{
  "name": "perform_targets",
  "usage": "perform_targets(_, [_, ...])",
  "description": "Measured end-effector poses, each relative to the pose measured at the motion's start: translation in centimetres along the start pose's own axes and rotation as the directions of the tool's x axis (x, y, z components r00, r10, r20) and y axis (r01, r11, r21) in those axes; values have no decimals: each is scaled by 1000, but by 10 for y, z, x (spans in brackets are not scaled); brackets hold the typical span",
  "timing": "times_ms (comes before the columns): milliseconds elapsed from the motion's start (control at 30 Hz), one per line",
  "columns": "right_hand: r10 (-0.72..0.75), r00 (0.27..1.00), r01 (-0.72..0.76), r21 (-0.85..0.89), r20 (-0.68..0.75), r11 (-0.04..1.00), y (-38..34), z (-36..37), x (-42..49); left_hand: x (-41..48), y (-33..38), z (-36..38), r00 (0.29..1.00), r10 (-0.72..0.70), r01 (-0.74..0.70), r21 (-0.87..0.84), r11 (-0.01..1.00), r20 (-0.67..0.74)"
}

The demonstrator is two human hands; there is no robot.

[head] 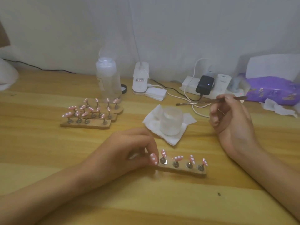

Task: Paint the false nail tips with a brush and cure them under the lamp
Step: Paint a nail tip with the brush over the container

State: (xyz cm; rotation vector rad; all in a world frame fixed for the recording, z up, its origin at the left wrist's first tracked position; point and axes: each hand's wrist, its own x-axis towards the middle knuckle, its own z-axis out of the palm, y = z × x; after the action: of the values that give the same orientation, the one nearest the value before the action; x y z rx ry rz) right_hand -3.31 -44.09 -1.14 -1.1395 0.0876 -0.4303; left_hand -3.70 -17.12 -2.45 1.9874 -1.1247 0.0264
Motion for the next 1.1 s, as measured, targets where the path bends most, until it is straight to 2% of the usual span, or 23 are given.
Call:
perform_targets(133, [51,999,-51,35,8,998,0,-1,1,0,10,-4,987,140,-116,247,962,-82])
perform_targets(200, [45,999,-45,22,-6,999,0,-2,0,7,17,-16,950,261,-202,301,932,-169])
perform_targets(233, [41,999,-41,12,-9,999,0,-2,0,12,22,-22,922,302,-231,282,931,-241])
perform_targets(300, [31,1000,-31,2,-3,1000,-4,-3,3,26,27,-31,861,294,-259,138,956,-416])
perform_targets(367, [24,999,-23,-24,27,999,-12,0,6,42,26,-31,832,273,-278,62,959,-483])
perform_targets(467, [-6,986,40,-200,167,979,-25,7,10,62,11,-12,844,204,-223,21,975,-496])
perform_targets(533, [-58,959,165,-378,279,911,-33,12,10,67,-1,-2,845,107,-176,-83,981,-523])
perform_targets(600, [-108,925,288,-487,364,824,-40,17,11,66,-10,5,853,76,-156,-113,981,-516])
perform_targets(733, [-78,879,350,-526,470,776,-40,27,11,57,-17,3,867,38,-162,-209,965,-498])
perform_targets(867, [-55,863,388,-587,502,710,-35,28,8,56,-17,3,887,0,-134,-256,957,-462])
perform_targets(1100, [37,851,343,-607,524,717,-34,29,9,54,-21,-1,871,-16,-166,-325,931,-490])
